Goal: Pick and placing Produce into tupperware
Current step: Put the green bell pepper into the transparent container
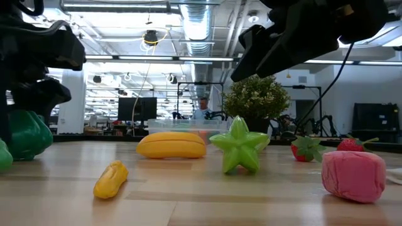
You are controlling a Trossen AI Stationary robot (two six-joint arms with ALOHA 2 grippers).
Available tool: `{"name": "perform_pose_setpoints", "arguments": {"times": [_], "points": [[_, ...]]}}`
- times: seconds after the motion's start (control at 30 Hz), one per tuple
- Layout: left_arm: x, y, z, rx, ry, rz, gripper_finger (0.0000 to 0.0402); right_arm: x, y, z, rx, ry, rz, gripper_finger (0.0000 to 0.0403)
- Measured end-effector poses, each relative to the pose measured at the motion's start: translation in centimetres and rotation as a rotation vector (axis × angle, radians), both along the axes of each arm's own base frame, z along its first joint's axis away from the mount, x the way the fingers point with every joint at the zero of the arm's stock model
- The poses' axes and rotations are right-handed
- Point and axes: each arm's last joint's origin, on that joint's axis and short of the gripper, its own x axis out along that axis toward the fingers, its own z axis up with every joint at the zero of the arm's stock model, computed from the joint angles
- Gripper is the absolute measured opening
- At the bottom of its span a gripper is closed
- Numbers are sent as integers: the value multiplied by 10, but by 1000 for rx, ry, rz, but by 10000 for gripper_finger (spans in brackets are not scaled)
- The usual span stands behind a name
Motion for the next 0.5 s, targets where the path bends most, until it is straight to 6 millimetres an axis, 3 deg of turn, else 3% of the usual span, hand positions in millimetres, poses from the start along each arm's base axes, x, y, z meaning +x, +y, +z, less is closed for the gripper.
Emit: {"name": "perform_pose_setpoints", "arguments": {"times": [0.5], "points": [[0,0,0,21,-10,-17,229,0,0,0,-1,0,0,286]]}}
